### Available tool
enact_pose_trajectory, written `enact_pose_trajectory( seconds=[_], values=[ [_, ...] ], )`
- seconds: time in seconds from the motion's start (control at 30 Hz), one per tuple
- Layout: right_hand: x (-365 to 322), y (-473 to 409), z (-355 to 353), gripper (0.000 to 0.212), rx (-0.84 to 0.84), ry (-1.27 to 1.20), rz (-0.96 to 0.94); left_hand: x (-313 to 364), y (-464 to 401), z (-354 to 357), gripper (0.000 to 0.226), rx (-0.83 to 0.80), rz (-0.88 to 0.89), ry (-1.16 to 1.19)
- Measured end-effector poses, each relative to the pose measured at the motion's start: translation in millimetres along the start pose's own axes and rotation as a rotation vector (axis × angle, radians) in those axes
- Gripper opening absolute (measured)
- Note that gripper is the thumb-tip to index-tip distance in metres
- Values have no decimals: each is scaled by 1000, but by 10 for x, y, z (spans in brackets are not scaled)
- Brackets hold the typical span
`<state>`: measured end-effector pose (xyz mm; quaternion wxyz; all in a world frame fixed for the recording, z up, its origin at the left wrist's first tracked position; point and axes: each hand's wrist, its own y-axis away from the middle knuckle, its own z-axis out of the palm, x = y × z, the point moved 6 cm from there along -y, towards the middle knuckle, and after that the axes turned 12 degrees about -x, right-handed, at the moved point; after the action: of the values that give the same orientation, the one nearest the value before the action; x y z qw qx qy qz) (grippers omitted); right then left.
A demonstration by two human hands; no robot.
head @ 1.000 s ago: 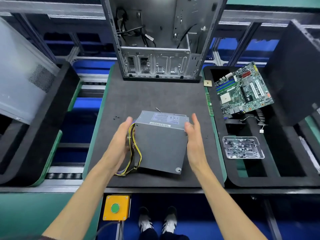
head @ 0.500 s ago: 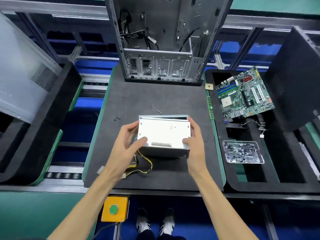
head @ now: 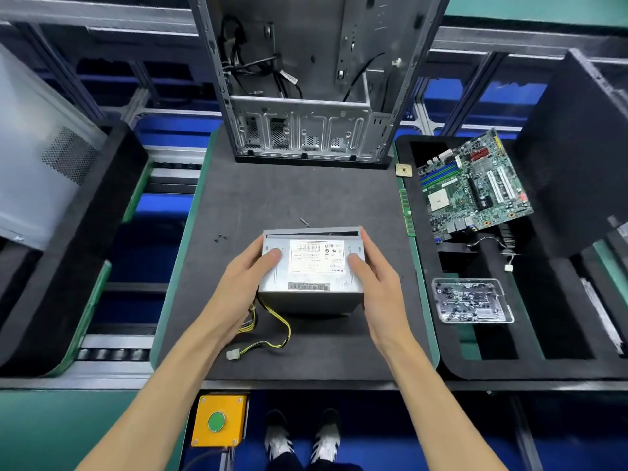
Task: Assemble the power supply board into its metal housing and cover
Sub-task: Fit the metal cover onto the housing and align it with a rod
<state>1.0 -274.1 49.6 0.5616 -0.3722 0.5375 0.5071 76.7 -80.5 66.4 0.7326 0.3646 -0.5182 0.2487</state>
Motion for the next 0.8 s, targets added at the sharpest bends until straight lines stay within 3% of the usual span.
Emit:
enact_pose_trajectory(
  seconds=[0.13,0.37,0.57,0.7,0.8],
  values=[
    [-37,-76,-39,47,-47,17,-2,6,9,-36,31,-6,2,-39],
    [-135,-212,-78,31,-34,74,1,49,35,-37,23,150,76,-105],
    [-139,-221,-75,28,-4,47,9,62,33,-35,24,135,75,-95],
    [-97,-190,-8,40,9,-26,30,56,57,-50,27,57,41,-89],
    [-101,-231,42,41,9,-16,40,31,89,-111,25,119,36,-72]
  ],
)
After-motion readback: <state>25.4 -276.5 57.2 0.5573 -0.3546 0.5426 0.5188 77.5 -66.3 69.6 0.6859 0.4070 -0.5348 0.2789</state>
